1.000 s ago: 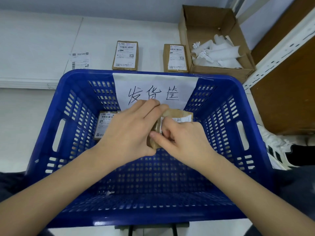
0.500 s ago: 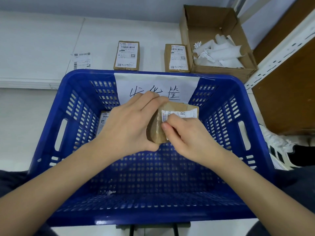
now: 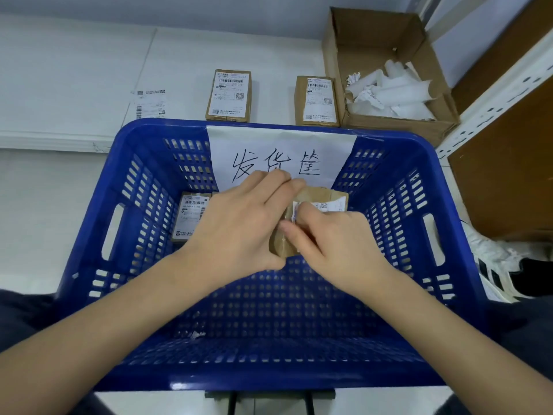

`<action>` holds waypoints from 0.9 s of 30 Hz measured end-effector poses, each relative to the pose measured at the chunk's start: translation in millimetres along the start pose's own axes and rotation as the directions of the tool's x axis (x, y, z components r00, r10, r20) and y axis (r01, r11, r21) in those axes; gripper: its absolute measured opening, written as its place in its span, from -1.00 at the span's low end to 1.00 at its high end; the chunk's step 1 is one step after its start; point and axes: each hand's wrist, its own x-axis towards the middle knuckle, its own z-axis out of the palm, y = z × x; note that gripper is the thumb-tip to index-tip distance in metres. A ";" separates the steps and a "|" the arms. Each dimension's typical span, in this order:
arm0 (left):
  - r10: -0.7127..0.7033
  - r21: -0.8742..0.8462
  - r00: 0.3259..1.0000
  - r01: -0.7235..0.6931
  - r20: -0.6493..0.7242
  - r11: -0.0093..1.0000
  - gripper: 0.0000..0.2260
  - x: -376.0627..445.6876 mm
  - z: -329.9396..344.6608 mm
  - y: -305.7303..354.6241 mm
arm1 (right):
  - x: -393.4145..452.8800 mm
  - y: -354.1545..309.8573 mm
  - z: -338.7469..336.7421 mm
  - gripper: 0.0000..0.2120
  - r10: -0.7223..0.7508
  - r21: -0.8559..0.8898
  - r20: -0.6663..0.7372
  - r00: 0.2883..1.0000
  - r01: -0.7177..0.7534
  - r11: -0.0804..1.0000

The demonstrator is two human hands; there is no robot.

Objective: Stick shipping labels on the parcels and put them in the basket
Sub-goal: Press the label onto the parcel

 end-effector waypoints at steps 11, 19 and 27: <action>0.000 -0.057 0.999 -0.001 -0.032 0.998 -0.23 0.9 -6.5 -6.2 | 1.0 3.8 -2.9 -0.77 -0.035 0.255 -0.004 0.999 0.035 0.966; 0.018 -0.099 0.998 -0.024 -0.054 0.995 -0.24 6.2 -12.9 -12.3 | 3.7 1.7 -12.9 -0.73 0.062 0.353 0.016 0.998 -0.064 0.933; 0.042 0.035 0.999 -0.043 0.020 0.998 -0.18 0.9 2.8 -3.6 | 0.7 -0.8 -7.4 -0.58 0.074 0.039 0.079 0.994 -0.078 0.996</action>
